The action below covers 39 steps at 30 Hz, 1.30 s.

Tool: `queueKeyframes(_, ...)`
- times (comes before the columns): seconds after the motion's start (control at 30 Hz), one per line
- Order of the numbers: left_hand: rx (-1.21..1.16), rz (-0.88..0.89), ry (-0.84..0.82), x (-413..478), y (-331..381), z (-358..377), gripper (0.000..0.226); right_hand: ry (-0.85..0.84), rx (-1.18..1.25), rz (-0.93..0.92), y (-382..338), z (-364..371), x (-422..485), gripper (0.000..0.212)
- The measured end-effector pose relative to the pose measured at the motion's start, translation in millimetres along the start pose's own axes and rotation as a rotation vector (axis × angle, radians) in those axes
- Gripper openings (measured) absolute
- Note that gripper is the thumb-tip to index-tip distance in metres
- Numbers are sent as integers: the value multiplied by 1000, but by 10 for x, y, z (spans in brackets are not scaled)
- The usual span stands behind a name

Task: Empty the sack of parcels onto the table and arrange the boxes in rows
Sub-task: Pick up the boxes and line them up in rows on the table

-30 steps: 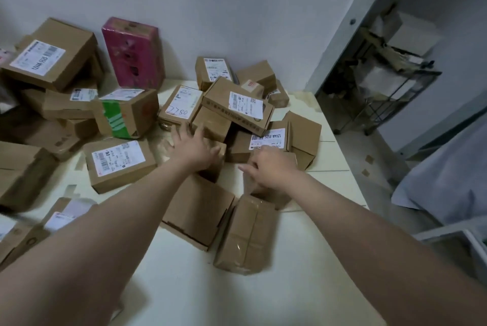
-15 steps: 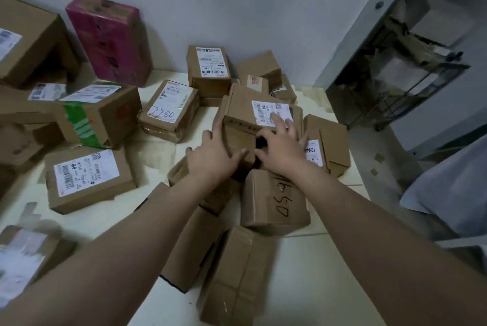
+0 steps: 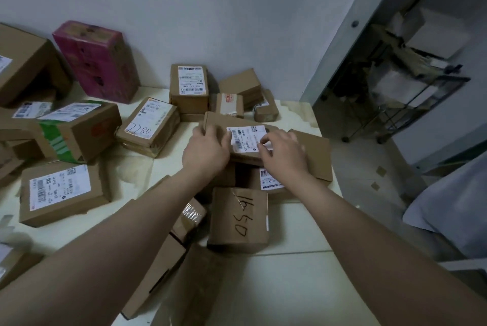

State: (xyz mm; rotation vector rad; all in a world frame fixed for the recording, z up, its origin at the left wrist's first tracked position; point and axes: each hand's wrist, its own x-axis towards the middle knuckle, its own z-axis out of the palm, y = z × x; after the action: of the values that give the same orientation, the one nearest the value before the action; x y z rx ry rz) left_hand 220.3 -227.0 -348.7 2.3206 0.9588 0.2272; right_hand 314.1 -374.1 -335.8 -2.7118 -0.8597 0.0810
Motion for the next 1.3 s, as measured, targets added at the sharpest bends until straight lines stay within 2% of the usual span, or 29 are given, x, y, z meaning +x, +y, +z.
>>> queueKeyframes(0.07, 136, 4, -11, 9, 138, 45, 51, 30, -23, 121, 224, -47, 64, 26)
queueKeyframes(0.13, 270, 28, 65, 51, 290, 109, 51, 89, -9, 294, 476, -97, 129, 31)
queueKeyframes(0.2, 285, 92, 83, 146, 430, 163, 54, 117, 60, 488, 695, -151, 202, 36)
queueKeyframes(0.23, 276, 141, 26, 203, 494, 189, 58, 81, 97, 586, 795, -164, 239, 42)
queueKeyframes(0.3, 315, 250, -201, 282, 635, 256, 76, -112, 139, 722, 937, -131, 301, 56)
queueKeyframes(0.37, 410, 295, -448, 311, 776, 329, 95, -285, 179, 726, 1026, -29, 328, 55)
queueKeyframes(0.4, 451, 290, -510, 344, 843, 359, 101, -310, 206, 712, 1063, 18, 350, 51)
queueKeyframes(0.57, 650, 278, -639, 639, 1001, 340, 128, -272, 291, 593, 1250, 82, 563, 42)
queueKeyframes(0.67, 797, 261, -684, 681, 1050, 308, 134, -263, 281, 584, 1285, 142, 627, 42)
queueKeyframes(0.83, 714, 89, -896, 671, 1128, 310, 135, -303, 284, 656, 1269, 87, 711, 53)
queueKeyframes(0.9, 701, 76, -862, 622, 1113, 311, 134, -293, 298, 683, 1267, 82, 661, 53)
queueKeyframes(0.97, 722, 62, -746, 500, 1100, 357, 134, -267, 292, 676, 1262, 109, 535, 57)
queueKeyframes(1.07, 742, -31, -571, 312, 1077, 472, 128, -262, 235, 652, 1231, 163, 346, 74)
queueKeyframes(1.17, 738, -47, -471, 210, 1039, 571, 126, -303, 173, 708, 1157, 208, 298, 89)
queueKeyframes(1.23, 694, -48, -501, 213, 1005, 587, 125, -335, 143, 751, 1115, 217, 338, 107)
queueKeyframes(1.3, 649, -26, -613, 242, 952, 539, 125, -356, 127, 785, 1084, 227, 374, 120)
